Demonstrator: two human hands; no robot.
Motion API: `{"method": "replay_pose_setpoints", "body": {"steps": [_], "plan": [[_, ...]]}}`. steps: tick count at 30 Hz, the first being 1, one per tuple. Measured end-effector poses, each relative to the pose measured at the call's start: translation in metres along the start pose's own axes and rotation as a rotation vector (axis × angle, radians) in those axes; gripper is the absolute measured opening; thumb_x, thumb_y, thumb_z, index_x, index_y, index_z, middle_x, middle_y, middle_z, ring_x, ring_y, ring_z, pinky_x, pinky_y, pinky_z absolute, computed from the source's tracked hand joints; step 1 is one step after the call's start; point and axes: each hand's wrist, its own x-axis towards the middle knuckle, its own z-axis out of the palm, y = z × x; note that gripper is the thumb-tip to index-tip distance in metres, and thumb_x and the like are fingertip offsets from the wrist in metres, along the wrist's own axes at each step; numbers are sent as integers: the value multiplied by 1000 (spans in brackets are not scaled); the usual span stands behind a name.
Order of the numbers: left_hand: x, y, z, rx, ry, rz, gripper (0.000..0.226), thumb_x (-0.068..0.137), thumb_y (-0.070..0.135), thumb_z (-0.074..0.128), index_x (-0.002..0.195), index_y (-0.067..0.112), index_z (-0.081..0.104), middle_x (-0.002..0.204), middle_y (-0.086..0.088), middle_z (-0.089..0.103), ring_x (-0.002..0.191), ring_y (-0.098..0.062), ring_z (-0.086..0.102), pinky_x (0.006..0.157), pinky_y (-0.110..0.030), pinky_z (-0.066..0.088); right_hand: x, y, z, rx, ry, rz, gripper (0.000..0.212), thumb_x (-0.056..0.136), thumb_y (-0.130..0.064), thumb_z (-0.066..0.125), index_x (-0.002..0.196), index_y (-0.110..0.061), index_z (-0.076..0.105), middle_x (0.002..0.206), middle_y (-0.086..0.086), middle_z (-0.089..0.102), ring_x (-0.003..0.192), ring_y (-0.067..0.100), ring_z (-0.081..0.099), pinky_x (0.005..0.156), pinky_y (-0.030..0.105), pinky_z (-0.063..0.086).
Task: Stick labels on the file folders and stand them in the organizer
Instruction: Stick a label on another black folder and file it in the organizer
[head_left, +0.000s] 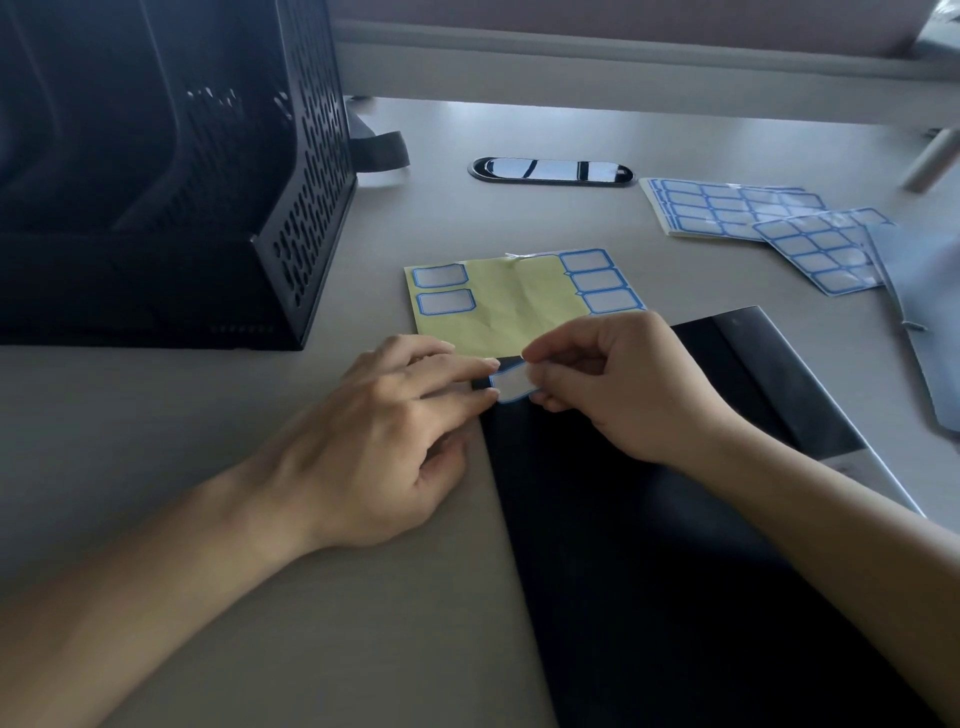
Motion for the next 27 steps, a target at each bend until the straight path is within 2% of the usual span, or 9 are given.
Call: {"method": "replay_pose_setpoints", "body": {"steps": [3, 10, 15, 19, 21, 27], "plan": [[0, 0, 1, 16, -7, 4, 39, 90, 23, 47, 121, 13, 69, 131, 1, 63, 121, -32, 53, 93, -49, 49, 0, 0, 0, -9, -5, -8, 18, 89, -8, 70, 87, -25, 72, 73, -5, 76, 65, 7, 73, 78, 26, 59], [1, 2, -3, 20, -49, -26, 47, 87, 26, 41, 127, 18, 64, 130, 8, 63, 119, -27, 55, 95, -47, 48, 0, -1, -1, -19, -6, -9, 17, 89, -8, 70, 88, -25, 73, 72, -6, 75, 65, 5, 73, 77, 24, 58], [2, 1, -6, 31, -78, -17, 46, 87, 27, 40, 125, 21, 66, 132, 7, 60, 121, -23, 51, 98, -44, 44, -1, -1, -1, -22, -9, -15, 16, 89, -9, 70, 88, -25, 72, 67, -12, 74, 61, 1, 70, 68, 13, 54], [2, 5, -6, 49, -117, -33, 44, 93, 39, 41, 128, 22, 63, 137, 8, 56, 127, -24, 46, 100, -38, 35, 0, 0, 0, -24, -6, -12, 16, 89, -9, 71, 88, -25, 72, 68, -15, 73, 60, 0, 70, 65, 10, 52], [3, 7, -7, 43, -134, -51, 48, 94, 47, 40, 130, 22, 61, 137, 11, 57, 128, -23, 46, 102, -38, 35, 0, 0, 0, -30, -3, -12, 15, 89, -9, 71, 88, -24, 72, 69, -13, 74, 62, 2, 71, 69, 14, 55], [5, 16, -9, 78, -190, -79, 58, 95, 58, 33, 133, 21, 59, 135, 9, 57, 125, -20, 47, 105, -40, 32, 0, -3, -1, -24, -1, -6, 13, 89, -9, 70, 89, -22, 72, 75, -3, 75, 67, 10, 74, 81, 36, 61]]}}
